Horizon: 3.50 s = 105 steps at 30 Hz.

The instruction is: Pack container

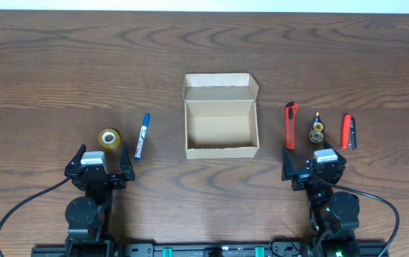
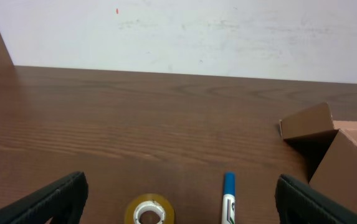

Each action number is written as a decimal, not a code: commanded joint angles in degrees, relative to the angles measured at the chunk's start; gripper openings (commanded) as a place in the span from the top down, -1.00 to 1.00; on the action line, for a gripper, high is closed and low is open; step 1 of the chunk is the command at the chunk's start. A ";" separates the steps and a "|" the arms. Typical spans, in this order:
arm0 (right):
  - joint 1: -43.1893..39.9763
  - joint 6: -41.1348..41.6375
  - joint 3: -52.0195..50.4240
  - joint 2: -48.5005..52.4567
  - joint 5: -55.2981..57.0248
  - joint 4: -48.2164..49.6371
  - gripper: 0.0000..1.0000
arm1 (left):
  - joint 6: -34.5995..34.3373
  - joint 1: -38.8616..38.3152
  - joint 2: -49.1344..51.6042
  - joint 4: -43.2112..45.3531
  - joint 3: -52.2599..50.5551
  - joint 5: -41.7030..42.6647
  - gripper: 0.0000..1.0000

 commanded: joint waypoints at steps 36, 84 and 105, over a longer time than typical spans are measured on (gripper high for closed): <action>0.92 -0.68 -0.11 -0.37 0.63 -0.26 -0.99 | 0.39 -0.11 0.13 -2.73 -0.83 -1.44 -0.91; -17.44 2.29 58.97 58.86 -16.02 -29.09 -0.98 | 0.39 -0.11 0.13 -2.73 -0.83 -1.68 -0.90; -13.64 -0.70 94.29 84.87 -22.29 -68.87 -0.98 | 0.39 -0.11 0.13 -2.69 -0.83 -1.68 -0.90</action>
